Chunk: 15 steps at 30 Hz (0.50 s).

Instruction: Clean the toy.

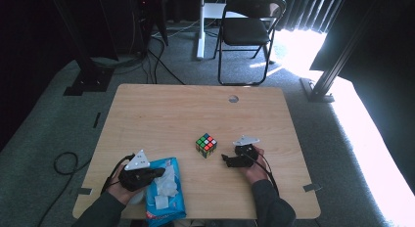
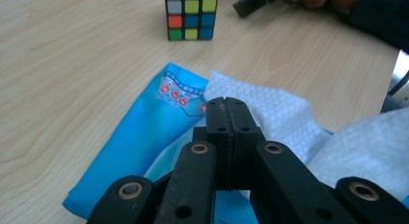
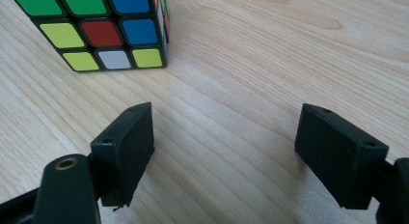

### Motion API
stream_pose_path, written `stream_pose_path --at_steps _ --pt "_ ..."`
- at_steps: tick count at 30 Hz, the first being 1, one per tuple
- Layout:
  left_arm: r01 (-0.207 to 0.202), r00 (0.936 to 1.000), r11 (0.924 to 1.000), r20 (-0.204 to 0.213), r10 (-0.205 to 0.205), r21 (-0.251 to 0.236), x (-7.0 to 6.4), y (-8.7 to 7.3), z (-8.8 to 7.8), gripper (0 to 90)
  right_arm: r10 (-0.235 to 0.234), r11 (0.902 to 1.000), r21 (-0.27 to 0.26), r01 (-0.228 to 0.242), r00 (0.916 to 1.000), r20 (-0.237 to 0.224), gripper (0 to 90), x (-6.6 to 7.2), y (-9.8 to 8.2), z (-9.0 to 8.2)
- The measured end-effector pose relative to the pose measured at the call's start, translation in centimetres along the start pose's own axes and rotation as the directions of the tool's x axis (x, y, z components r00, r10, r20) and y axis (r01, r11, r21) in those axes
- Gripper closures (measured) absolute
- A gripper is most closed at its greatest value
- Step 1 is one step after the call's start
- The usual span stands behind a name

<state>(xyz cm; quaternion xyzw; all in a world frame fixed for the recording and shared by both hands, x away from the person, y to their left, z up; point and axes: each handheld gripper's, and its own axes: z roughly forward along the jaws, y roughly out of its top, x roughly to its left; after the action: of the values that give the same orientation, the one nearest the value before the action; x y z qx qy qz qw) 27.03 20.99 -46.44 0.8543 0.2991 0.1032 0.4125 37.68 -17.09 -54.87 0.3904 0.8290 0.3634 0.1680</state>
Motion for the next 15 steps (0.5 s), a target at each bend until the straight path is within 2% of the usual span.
stream_pose_path --at_steps 8,15 --pt "0.015 0.9999 0.9998 -0.007 -0.015 -0.016 0.44 0.04 -0.01 89.8 0.001 1.0 -0.001 -0.001 1.0 -0.001 21.2 0.0 0.01 0.01" --pt "0.045 0.999 0.9982 -0.004 -0.045 -0.04 0.98 0.08 -0.14 89.9 0.0 1.0 -0.001 0.0 1.0 -0.001 21.1 -0.02 0.02 0.03"
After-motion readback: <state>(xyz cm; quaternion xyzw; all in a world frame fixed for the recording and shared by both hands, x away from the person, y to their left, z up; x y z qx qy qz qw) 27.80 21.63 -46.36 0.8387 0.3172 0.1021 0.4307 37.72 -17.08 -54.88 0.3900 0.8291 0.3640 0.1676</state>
